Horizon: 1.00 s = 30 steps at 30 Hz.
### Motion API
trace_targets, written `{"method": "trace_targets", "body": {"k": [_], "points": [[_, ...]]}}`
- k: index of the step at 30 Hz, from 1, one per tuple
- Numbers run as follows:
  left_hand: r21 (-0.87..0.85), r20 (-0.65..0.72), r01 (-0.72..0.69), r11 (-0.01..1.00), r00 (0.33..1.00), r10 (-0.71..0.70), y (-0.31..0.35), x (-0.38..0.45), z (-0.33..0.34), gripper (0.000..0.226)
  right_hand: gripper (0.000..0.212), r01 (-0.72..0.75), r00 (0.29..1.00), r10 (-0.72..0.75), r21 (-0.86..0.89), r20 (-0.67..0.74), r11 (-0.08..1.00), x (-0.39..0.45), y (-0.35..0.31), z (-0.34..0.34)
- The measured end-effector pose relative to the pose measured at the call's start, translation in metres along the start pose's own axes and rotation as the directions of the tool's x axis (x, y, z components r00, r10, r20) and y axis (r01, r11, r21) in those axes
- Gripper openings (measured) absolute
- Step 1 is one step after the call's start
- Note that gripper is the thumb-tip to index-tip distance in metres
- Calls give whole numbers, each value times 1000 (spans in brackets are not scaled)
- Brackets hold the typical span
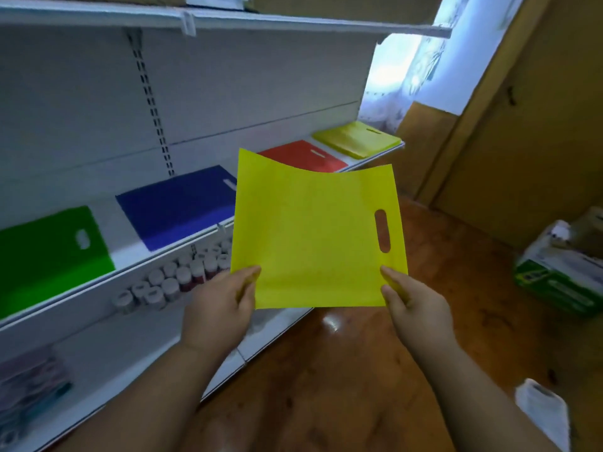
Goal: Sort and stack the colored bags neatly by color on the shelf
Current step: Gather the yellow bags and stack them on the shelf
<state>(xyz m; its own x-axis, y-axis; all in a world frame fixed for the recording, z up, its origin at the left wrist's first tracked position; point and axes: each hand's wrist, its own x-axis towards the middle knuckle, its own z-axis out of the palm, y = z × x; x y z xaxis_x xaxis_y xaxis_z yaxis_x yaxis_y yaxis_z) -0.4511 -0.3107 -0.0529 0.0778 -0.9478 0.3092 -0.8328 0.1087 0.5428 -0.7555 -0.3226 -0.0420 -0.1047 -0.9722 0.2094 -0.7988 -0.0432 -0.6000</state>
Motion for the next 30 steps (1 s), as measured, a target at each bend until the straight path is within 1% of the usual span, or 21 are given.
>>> {"method": "trace_targets", "body": {"k": [4, 8, 12, 14, 17, 20, 24, 28, 30], "points": [[20, 7, 4, 1000, 1000, -4, 14, 37, 36, 32, 36, 7, 1000, -7, -8, 1, 1000, 56, 31, 1], [-10, 33, 32, 999, 999, -32, 11, 92, 71, 33, 35, 25, 1000, -25, -7, -4, 1000, 118, 47, 13], [-62, 57, -68, 996, 996, 71, 32, 173, 110, 36, 35, -8, 998, 4, -58, -66, 998, 177, 70, -3], [-83, 92, -98, 992, 990, 105, 53, 214, 133, 40, 36, -56, 994, 51, -47, -98, 997, 205, 89, -19], [-73, 158, -156, 985, 974, 165, 85, 260, 168, 51, 36, -136, 984, 130, -36, -123, 990, 240, 121, -42], [-80, 162, -174, 981, 969, 185, 111, 303, 202, 48, 36, -175, 975, 169, -30, -144, 984, 280, 158, -48], [-54, 145, -147, 988, 977, 154, 141, 355, 259, 33, 36, -139, 984, 133, -38, -120, 990, 357, 211, -47], [-20, 103, -76, 997, 992, 77, 164, 403, 299, 33, 36, -55, 998, 52, -90, -29, 994, 454, 245, -45], [-2, 60, -1, 1000, 998, 1, 173, 424, 307, 32, 36, 12, 999, -9, -95, 36, 995, 500, 252, -41]]}}
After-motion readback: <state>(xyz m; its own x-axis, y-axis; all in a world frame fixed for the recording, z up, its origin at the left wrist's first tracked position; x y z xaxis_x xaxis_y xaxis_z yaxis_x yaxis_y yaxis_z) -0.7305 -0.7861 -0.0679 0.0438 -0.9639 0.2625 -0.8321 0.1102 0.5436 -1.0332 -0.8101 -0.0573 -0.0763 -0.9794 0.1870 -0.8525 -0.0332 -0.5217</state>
